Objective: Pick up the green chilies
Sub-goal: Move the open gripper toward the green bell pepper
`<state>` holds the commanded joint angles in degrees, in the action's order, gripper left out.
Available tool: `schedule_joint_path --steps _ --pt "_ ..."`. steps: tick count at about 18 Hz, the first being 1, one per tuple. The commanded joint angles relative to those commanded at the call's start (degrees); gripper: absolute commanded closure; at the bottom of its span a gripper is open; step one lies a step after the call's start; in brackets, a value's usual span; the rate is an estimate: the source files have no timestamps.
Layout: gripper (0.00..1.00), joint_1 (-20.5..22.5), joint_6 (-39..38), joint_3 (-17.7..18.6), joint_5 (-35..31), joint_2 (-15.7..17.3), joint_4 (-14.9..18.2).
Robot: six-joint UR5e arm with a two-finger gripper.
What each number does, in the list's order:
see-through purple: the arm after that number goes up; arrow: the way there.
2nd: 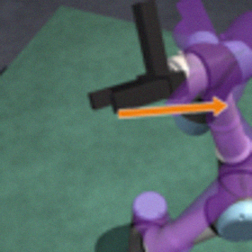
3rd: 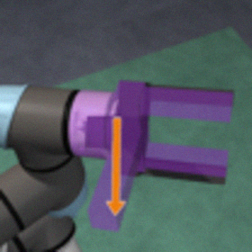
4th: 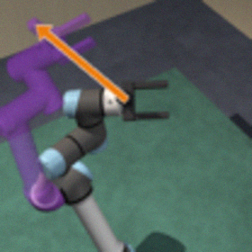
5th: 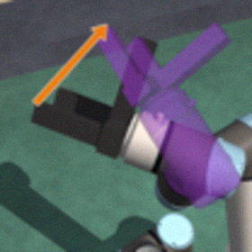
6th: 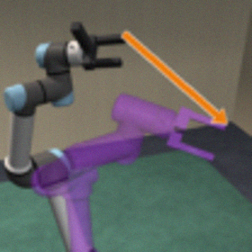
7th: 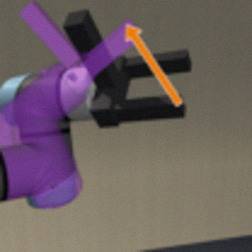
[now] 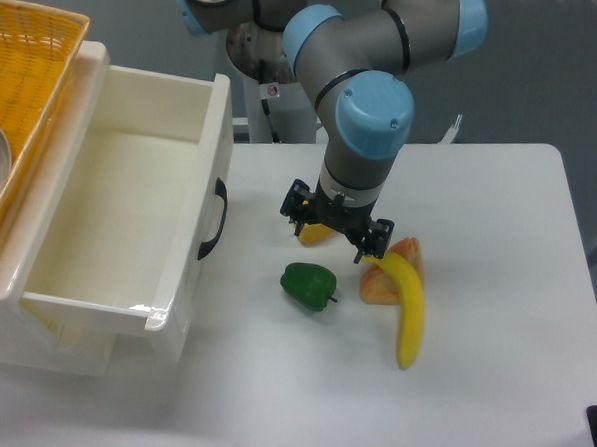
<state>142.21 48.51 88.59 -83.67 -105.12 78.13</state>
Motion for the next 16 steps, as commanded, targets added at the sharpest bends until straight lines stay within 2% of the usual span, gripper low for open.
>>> schedule_joint_path --steps 8,11,12,16 --pt "0.00 -0.44 -2.10 0.61 0.44 -0.44 -0.17" --pt "0.00 -0.62 -3.07 2.90 0.26 -0.18 -0.70" --pt "0.00 -0.62 -4.47 2.99 0.18 -0.09 -1.31" --pt "0.00 -0.70 -19.13 2.99 0.26 -0.35 -1.58"
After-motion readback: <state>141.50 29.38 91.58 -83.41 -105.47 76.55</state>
